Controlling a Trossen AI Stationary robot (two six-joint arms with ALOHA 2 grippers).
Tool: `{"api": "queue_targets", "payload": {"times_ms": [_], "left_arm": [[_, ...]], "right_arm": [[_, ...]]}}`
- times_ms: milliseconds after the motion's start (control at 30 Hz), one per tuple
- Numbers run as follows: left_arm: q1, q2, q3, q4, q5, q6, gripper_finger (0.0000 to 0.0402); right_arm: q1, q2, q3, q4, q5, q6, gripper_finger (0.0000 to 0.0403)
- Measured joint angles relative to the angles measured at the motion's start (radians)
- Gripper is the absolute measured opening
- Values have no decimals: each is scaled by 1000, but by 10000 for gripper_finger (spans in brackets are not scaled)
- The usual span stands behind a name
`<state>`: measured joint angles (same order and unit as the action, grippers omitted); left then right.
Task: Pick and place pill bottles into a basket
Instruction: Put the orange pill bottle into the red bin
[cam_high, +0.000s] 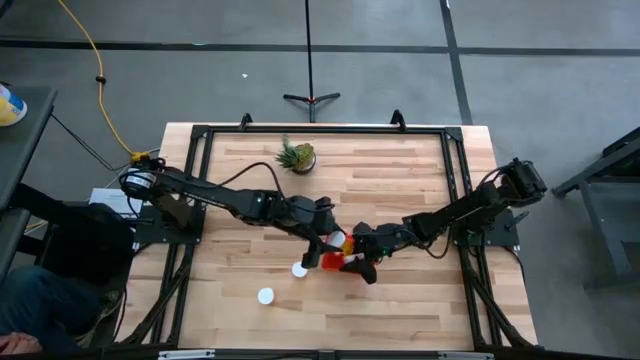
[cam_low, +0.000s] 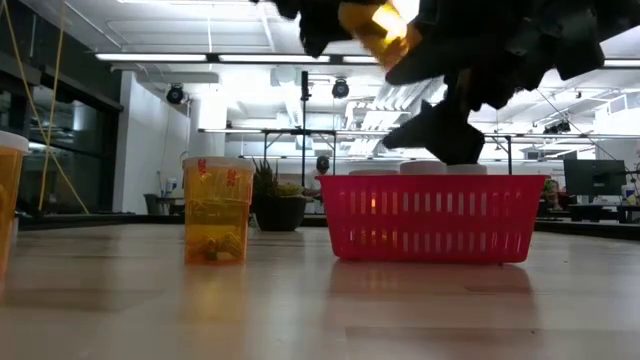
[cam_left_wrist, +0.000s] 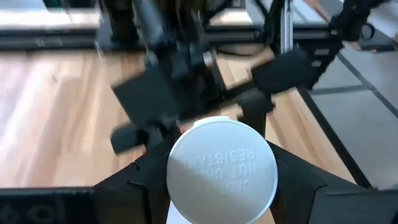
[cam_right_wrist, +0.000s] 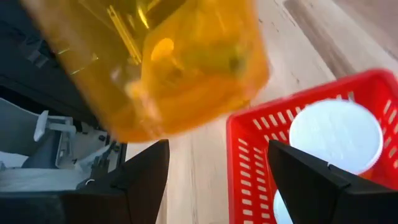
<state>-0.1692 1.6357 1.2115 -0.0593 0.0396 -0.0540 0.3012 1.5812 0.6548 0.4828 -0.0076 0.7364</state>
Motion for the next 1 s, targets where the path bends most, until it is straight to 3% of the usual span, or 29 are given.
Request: {"api": "queue_targets", "payload": {"times_ms": [133,400,733,1000], "left_arm": [[0,-10,45,-70,-13,6,249],[-1,-12,165,-191,-20,8,236],[-1,-12,170,-257,-9,4,240],[-1,3,170,-311,-2,-18,238]], "right_arm": [[0,-42,0,-43,23,-28,263],[-7,-190,0,-282,152,-64,264],[-49,-389,0,-548,352,-57,264],[-78,-466,0,-591,441,-87,264]]}}
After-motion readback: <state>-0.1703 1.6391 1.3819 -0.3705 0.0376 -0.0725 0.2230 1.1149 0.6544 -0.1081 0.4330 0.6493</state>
